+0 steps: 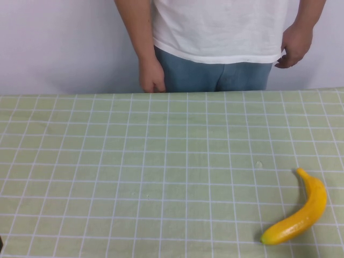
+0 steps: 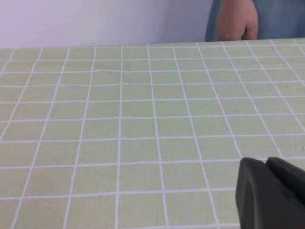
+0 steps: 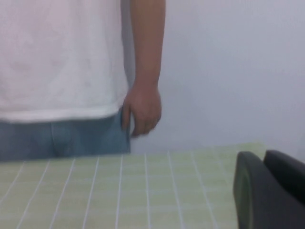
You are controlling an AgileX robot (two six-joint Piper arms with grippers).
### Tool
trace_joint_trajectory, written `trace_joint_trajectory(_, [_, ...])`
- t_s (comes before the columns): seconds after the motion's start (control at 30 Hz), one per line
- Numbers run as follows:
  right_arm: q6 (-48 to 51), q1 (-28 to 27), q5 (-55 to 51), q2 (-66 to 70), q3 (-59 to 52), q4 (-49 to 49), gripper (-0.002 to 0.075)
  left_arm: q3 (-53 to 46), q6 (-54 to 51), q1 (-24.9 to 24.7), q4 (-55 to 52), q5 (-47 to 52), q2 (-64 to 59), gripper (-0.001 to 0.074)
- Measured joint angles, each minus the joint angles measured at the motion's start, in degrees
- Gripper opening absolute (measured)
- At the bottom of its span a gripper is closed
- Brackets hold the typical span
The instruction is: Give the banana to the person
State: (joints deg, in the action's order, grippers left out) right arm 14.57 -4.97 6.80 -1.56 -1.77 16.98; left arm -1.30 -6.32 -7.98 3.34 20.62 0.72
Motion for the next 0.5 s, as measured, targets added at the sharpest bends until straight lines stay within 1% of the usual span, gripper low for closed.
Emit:
trace_joint_trajectory(0.07, [0.0, 0.0, 7.0, 0.0, 0.0, 0.0, -0.0007, 0.0, 0.0, 0.0, 0.0, 0.0, 0.0, -0.0002])
trace_joint_trajectory(0.17, [-0.5, 0.0, 22.7, 0.0, 0.1, 0.2, -0.0007, 0.0, 0.0, 0.0, 0.0, 0.0, 0.0, -0.0002])
trace_joint_trajectory(0.2, [-2.0, 0.0, 27.9, 0.0, 0.4, 0.6, -0.0007, 0.0, 0.0, 0.0, 0.0, 0.0, 0.0, -0.0002])
trace_joint_trajectory(0.27, [-5.1, 0.0, 34.0, 0.0, 1.7, 1.3, -0.0007, 0.0, 0.0, 0.0, 0.0, 0.0, 0.0, -0.0002])
trace_joint_trajectory(0.33, [-5.0, 0.0, 32.0, 0.0, 4.9, 4.1, -0.0007, 0.0, 0.0, 0.0, 0.0, 0.0, 0.0, -0.0002])
trace_joint_trajectory(0.37, [-3.9, 0.0, 28.3, 0.1, 7.2, 6.1, -0.0007, 0.0, 0.0, 0.0, 0.0, 0.0, 0.0, -0.0002])
trace_joint_trajectory(0.5, [6.7, 0.0, 8.5, 2.5, 17.3, 13.4, -0.0007, 0.0, 0.0, 0.0, 0.0, 0.0, 0.0, -0.0002])
